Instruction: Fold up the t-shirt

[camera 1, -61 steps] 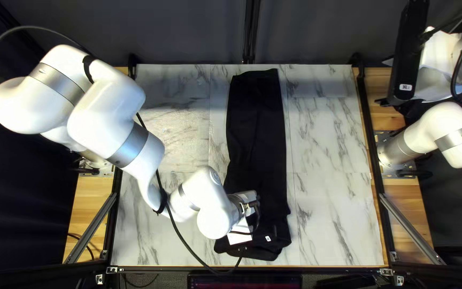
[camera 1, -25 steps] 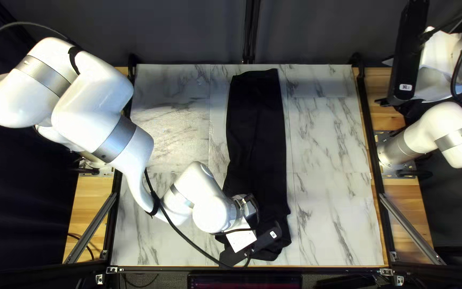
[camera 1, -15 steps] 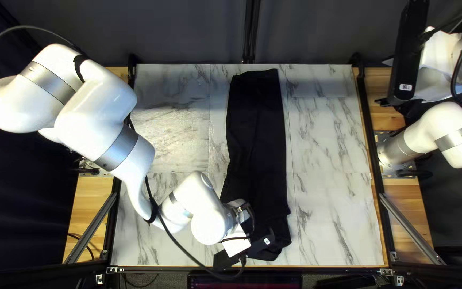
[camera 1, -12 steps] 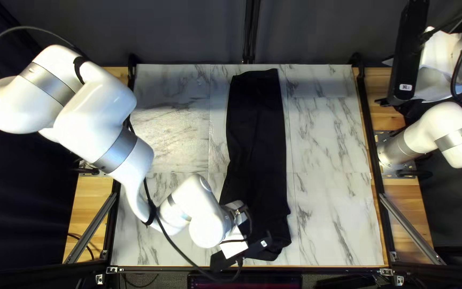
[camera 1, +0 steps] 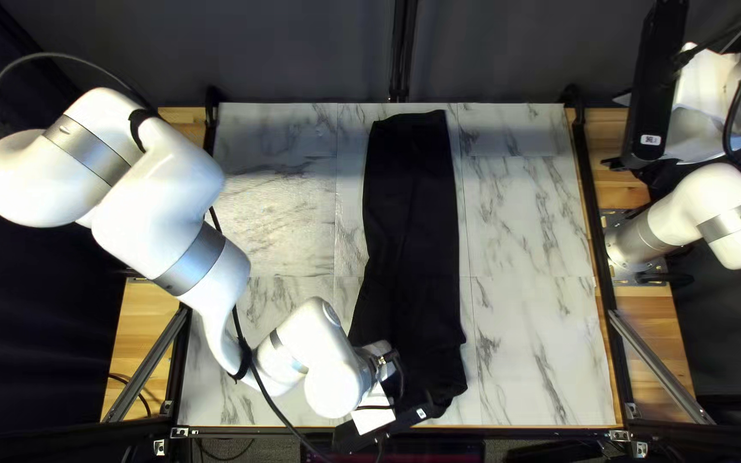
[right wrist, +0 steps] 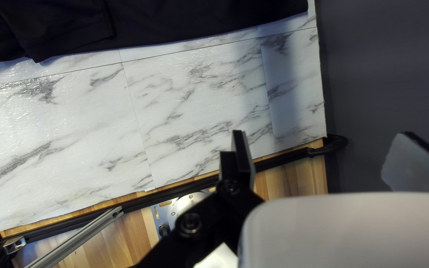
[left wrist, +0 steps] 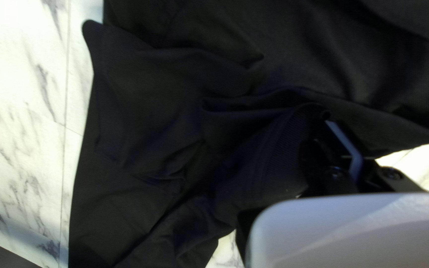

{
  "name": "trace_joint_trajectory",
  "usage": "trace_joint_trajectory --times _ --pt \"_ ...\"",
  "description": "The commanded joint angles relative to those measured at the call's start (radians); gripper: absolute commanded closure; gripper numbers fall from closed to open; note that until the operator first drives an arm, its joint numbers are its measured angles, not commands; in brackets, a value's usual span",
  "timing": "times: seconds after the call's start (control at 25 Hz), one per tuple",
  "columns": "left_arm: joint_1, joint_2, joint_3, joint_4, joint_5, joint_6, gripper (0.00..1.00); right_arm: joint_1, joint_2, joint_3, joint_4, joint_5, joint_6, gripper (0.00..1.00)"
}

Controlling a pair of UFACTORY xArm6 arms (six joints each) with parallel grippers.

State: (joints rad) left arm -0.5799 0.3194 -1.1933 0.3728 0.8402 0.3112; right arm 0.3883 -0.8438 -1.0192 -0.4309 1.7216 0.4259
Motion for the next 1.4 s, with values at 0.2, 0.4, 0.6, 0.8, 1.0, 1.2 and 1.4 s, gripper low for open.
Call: trace_joint_trajectory --times 0.2,0.4,0.6,0.8,1.0,1.2,1.4 --pt "0.023 -0.013 0.041 -0.008 -0.014 0.046 1.00 0.000 0.000 0.000 0.000 0.000 0.000 0.00" --pt "0.030 -0.031 0.077 -0.034 -0.016 0.102 1.00 0.000 0.000 0.000 0.000 0.000 0.000 0.00" --pt "0.031 -0.021 0.079 -0.066 -0.021 0.158 1.00 0.000 0.000 0.000 0.000 0.000 0.000 0.00" --pt "0.029 -0.023 0.085 -0.092 -0.019 0.197 1.00 0.000 0.000 0.000 0.000 0.000 0.000 0.00" --pt "0.029 -0.048 0.083 -0.114 0.007 0.222 0.00 0.000 0.000 0.000 0.000 0.000 0.000 0.00" --pt "0.039 -0.079 0.082 -0.088 0.027 0.164 0.00 0.000 0.000 0.000 0.000 0.000 0.000 0.00" --pt "0.054 -0.086 0.113 -0.023 -0.016 0.016 0.00 0.000 0.000 0.000 0.000 0.000 0.000 0.00"
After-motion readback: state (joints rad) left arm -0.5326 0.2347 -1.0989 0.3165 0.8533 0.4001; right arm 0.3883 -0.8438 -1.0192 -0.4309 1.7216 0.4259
